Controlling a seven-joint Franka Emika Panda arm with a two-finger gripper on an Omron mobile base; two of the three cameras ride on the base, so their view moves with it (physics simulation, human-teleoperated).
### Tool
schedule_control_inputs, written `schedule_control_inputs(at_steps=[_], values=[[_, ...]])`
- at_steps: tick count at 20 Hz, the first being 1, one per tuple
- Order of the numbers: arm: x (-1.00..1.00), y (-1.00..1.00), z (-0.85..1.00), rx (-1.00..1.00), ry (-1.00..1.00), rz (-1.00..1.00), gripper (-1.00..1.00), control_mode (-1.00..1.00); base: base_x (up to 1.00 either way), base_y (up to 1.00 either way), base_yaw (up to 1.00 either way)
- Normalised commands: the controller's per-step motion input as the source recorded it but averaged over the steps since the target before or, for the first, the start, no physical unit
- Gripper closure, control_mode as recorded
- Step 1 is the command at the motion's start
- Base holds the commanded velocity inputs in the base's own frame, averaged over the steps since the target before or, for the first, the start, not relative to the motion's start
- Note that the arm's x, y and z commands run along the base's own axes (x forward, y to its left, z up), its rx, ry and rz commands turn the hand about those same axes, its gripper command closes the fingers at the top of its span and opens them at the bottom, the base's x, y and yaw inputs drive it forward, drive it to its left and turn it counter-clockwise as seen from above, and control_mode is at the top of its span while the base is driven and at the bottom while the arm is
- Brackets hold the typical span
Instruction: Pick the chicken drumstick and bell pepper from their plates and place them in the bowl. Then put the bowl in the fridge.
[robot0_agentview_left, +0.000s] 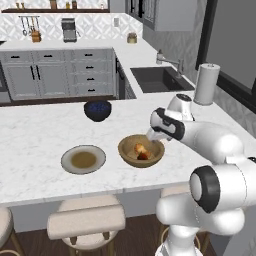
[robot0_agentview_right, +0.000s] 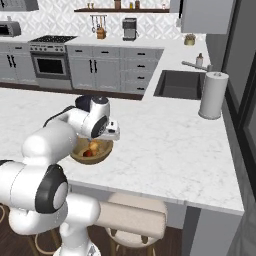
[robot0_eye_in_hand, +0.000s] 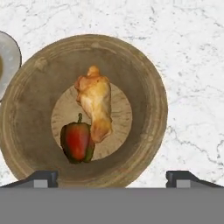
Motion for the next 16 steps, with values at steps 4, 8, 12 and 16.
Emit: schedule_control_inputs(at_steps=[4,8,12,16], values=[[-0.03,-0.41,0.12,0.13,0.15,-0.25,-1.0,-1.0,0.0,0.0,0.0],[-0.01,-0.45,0.02,0.25,0.06,-0.13,-1.0,-1.0,0.0,0.0,0.0],[0.05,-0.02,-0.03,0.04,0.05,0.0,-1.0,-1.0,0.0,0.0,0.0],[0.19,0.2,-0.13,-0.04,0.08,-0.02,-1.0,-1.0,0.0,0.0,0.0]])
